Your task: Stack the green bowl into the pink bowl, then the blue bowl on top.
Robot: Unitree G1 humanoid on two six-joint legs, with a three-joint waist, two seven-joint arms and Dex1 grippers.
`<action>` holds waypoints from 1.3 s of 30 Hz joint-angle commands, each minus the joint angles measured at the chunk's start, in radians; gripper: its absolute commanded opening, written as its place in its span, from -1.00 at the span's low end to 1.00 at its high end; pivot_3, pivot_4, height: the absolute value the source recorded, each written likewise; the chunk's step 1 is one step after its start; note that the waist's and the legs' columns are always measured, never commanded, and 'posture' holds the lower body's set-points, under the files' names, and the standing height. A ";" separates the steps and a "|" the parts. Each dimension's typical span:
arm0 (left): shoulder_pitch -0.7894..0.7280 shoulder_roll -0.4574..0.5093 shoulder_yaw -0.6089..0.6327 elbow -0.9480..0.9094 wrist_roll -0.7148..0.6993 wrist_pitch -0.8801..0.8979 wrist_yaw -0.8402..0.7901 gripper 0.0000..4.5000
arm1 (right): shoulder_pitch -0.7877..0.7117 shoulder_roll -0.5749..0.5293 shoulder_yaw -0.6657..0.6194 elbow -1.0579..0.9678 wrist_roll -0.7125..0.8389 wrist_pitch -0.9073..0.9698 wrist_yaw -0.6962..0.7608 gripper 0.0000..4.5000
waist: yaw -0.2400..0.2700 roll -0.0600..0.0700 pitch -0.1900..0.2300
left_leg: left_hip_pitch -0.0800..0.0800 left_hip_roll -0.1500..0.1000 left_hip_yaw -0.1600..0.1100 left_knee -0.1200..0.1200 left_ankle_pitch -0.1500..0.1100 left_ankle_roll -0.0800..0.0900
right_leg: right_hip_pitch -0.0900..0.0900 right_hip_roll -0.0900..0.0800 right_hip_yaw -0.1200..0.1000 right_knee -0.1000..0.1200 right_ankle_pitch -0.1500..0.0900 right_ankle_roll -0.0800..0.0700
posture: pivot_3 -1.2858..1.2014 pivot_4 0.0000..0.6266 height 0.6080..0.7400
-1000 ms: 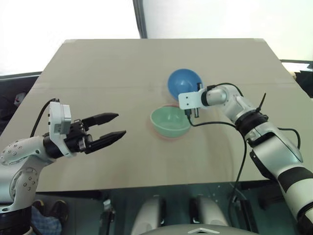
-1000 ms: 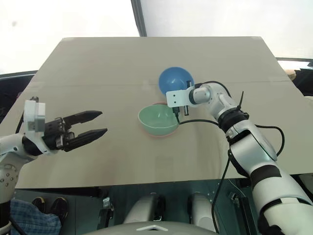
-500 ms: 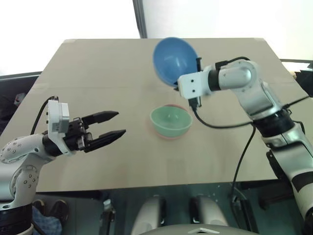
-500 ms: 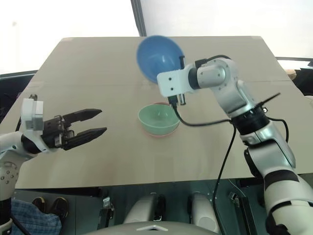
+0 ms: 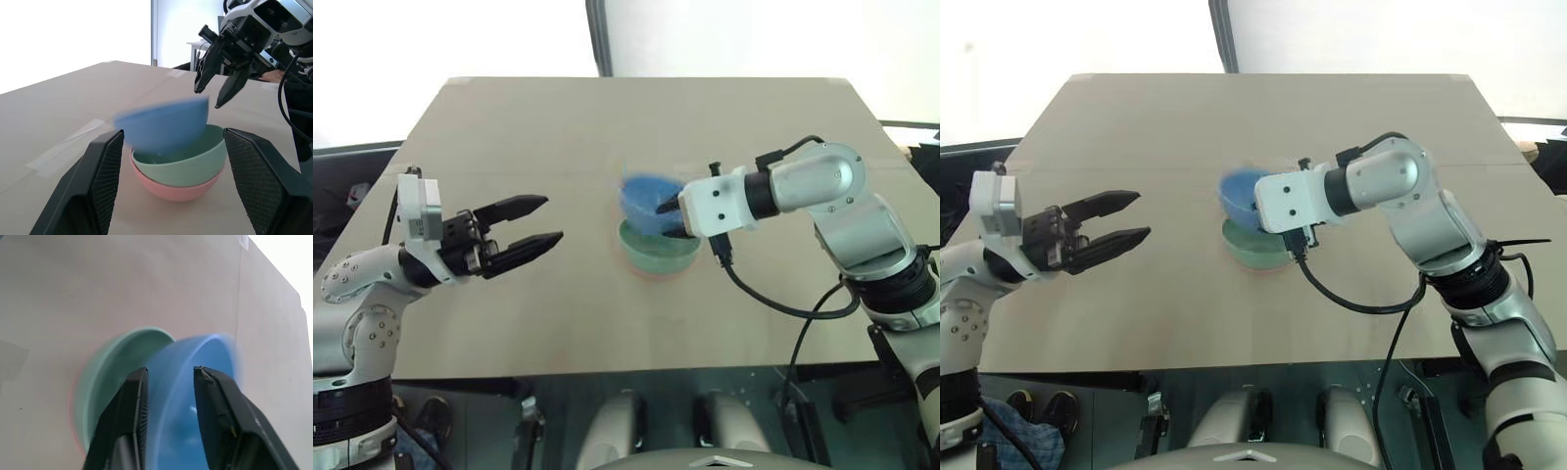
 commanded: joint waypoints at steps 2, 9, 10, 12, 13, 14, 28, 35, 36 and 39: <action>-0.022 -0.003 0.016 0.012 0.016 -0.045 0.019 0.52 | -0.002 -0.015 -0.008 -0.040 0.018 0.011 0.001 0.53 | 0.000 0.000 0.000 | 0.000 0.000 0.000 0.000 0.000 0.000 | 0.000 0.000 0.000 0.000 0.000 0.000 | 0.03 -0.52 1.00; 0.000 -0.004 0.017 -0.007 0.016 -0.041 0.025 0.52 | 0.028 -0.046 -0.068 -0.054 0.054 0.083 -0.024 0.98 | 0.000 0.000 0.000 | 0.000 0.000 0.000 0.000 0.000 0.000 | 0.000 0.000 0.000 0.000 0.000 0.000 | 0.03 -0.52 1.00; 0.013 0.004 0.016 -0.011 0.036 -0.028 0.052 0.52 | 0.048 -0.045 -0.103 -0.060 0.076 0.110 -0.044 0.98 | 0.002 0.000 0.000 | 0.000 0.000 0.000 0.000 0.000 0.000 | 0.000 0.000 0.000 0.000 0.000 0.000 | 0.03 -0.52 1.00; 0.034 0.003 0.018 -0.019 0.049 -0.027 0.073 0.52 | 0.086 -0.039 -0.166 -0.074 0.123 0.154 -0.081 0.98 | 0.002 0.000 0.000 | 0.000 0.000 0.000 0.000 0.000 0.000 | 0.000 0.000 0.000 0.000 0.000 0.000 | 0.03 -0.52 1.00; 0.054 0.003 0.021 -0.030 0.042 -0.012 0.081 0.52 | 0.118 -0.033 -0.206 -0.084 0.158 0.172 -0.100 0.98 | 0.002 -0.001 0.000 | 0.000 0.000 0.000 0.000 0.000 0.000 | 0.001 -0.001 0.000 0.000 0.000 0.000 | 0.03 -0.52 1.00; 0.075 0.004 0.023 -0.042 0.036 0.002 0.089 0.52 | 0.153 -0.028 -0.246 -0.094 0.193 0.178 -0.114 0.98 | 0.002 -0.001 -0.001 | -0.001 0.000 0.000 0.000 0.000 0.000 | 0.001 -0.001 0.000 0.000 0.000 0.000 | 0.03 -0.52 1.00; 0.295 -0.043 0.071 -0.155 0.013 0.000 0.137 0.52 | 0.756 -0.058 -0.720 -0.176 0.456 0.072 -0.230 0.98 | 0.006 -0.001 0.000 | 0.000 0.000 0.001 -0.003 -0.001 0.002 | 0.001 -0.001 0.000 -0.002 0.000 0.000 | 0.03 -0.52 1.00; 0.301 -0.027 0.084 -0.149 -0.006 -0.001 0.109 0.52 | 0.882 -0.144 -0.835 -0.173 0.562 0.054 -0.183 0.98 | 0.008 0.000 0.000 | 0.002 0.001 0.001 -0.002 -0.002 0.004 | 0.003 -0.001 0.000 -0.001 0.000 0.000 | 0.03 -0.52 1.00; 0.296 -0.026 0.083 -0.145 -0.005 -0.004 0.106 0.52 | 0.891 -0.153 -0.845 -0.167 0.573 0.048 -0.176 0.98 | 0.008 0.000 0.000 | 0.002 0.001 0.001 -0.002 -0.002 0.004 | 0.003 -0.001 0.000 -0.001 0.000 0.000 | 0.03 -0.52 1.00; 0.282 -0.024 0.080 -0.133 0.000 -0.014 0.100 0.52 | 0.904 -0.168 -0.855 -0.157 0.594 0.035 -0.171 0.98 | 0.010 0.000 -0.001 | 0.002 0.001 0.001 -0.002 -0.002 0.004 | 0.003 -0.001 0.000 -0.001 0.000 0.000 | 0.03 -0.52 1.00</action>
